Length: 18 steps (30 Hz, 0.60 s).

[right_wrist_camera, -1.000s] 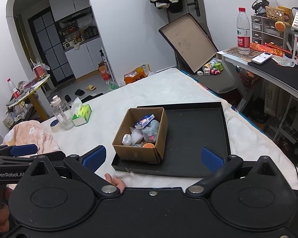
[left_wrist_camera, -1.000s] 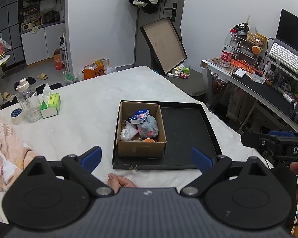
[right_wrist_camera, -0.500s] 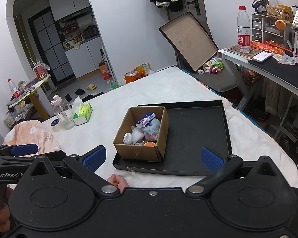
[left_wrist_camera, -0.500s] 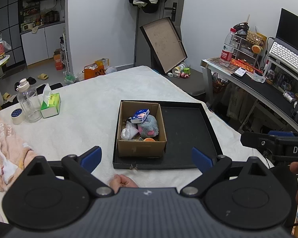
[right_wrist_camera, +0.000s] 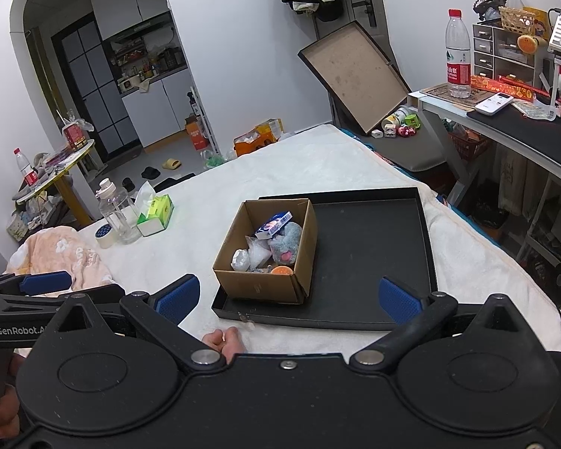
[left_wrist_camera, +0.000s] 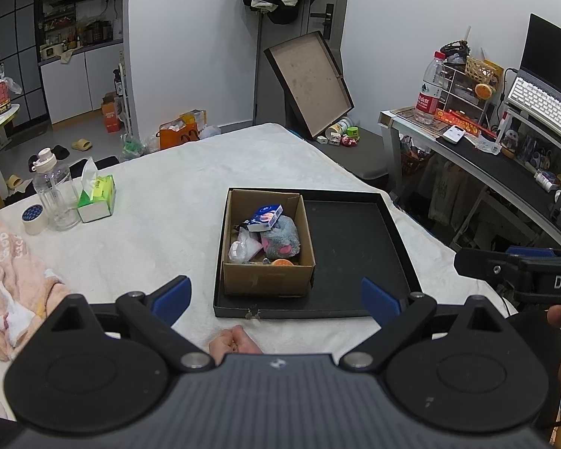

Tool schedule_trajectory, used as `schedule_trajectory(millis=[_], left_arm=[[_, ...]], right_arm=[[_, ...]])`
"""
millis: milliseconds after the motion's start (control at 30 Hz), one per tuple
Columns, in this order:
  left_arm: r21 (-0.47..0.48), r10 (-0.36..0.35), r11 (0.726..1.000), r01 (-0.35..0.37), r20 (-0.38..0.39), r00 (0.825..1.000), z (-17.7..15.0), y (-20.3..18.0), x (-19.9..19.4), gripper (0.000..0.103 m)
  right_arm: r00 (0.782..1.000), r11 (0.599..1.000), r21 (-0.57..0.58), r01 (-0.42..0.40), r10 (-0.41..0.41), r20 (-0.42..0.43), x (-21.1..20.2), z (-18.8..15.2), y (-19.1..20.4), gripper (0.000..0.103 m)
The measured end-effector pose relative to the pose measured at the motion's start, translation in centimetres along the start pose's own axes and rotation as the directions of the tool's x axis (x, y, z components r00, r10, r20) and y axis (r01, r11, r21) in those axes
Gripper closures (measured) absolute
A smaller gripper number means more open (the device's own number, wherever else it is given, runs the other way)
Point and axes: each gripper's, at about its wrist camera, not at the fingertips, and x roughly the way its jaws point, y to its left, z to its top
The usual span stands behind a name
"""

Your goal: Organize soft objects

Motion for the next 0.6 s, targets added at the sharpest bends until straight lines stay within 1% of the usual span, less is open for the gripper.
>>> schedule_trajectory(millis=[600], left_arm=[[-0.001, 0.005, 1.0, -0.005, -0.004, 1.0, -0.35, -0.01, 0.27, 0.007]], right_arm=[[1.0, 1.0, 0.007, 0.002, -0.002, -0.005, 0.07, -0.54, 0.2, 0.0]])
